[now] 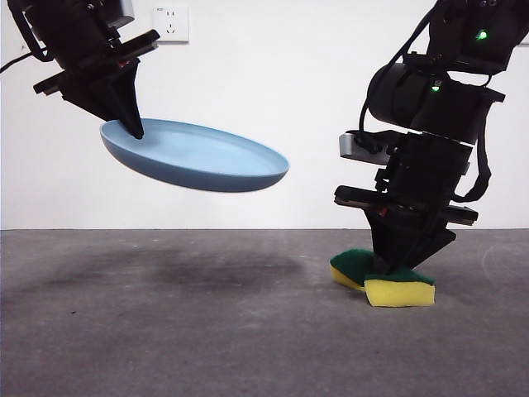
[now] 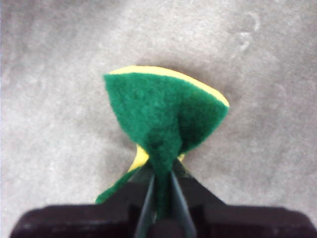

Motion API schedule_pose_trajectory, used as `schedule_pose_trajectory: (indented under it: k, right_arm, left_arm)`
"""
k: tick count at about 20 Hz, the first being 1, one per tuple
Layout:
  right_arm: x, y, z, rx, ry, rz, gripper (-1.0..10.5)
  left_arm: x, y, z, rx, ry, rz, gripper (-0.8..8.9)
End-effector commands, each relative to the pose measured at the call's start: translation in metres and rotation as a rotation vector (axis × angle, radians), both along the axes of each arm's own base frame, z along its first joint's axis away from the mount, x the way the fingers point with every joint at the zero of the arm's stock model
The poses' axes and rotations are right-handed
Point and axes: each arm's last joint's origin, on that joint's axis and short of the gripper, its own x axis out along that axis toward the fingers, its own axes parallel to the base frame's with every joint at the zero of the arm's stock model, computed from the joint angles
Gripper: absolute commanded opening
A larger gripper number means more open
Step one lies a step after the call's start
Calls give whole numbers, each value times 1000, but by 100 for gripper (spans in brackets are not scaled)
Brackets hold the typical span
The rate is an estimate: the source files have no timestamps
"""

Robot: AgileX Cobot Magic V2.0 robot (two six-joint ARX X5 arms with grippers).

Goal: Pick up the plate,pick up the cloth,clean the plate with the cloth

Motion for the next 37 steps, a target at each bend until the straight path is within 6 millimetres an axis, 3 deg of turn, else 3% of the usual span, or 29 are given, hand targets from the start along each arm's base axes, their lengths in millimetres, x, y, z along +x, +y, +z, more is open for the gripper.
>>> schedule_pose_trajectory:
  k: [1, 8, 12, 17, 22, 25, 28, 32, 37]
  right_arm:
    - [0, -1, 6, 1, -12, -15, -16]
    - [-40, 7, 96, 153, -265, 18, -16]
    - [-66, 19, 130, 245, -387, 83, -17]
    - [-76, 42, 126, 256, -370, 162, -17]
    - [-85, 69, 111, 253, -313, 243, -16]
    - [-102, 79, 96, 164, -190, 311, -16]
    - [-113, 69, 87, -48, -126, 283, -16]
    - [-105, 45, 97, -337, -317, 73, -16]
    - [-88, 44, 111, -234, -476, -26, -15]
  left_arm:
    - [1, -5, -3, 28, -10, -6, -7]
    - [-4, -32, -8, 34, 3, -81, -7]
    - [-15, -57, -9, 27, 14, -164, -7]
    - [-33, -89, -9, 15, 28, -280, -7]
    - [-40, -101, -9, -27, 41, -352, -8]
    - [-40, -100, -9, -25, 44, -349, -8]
    - [-39, -97, -9, -22, 51, -340, -8]
    - [-41, -97, -11, -16, 75, -342, -7]
    - [-42, -99, -11, -15, 81, -351, -8]
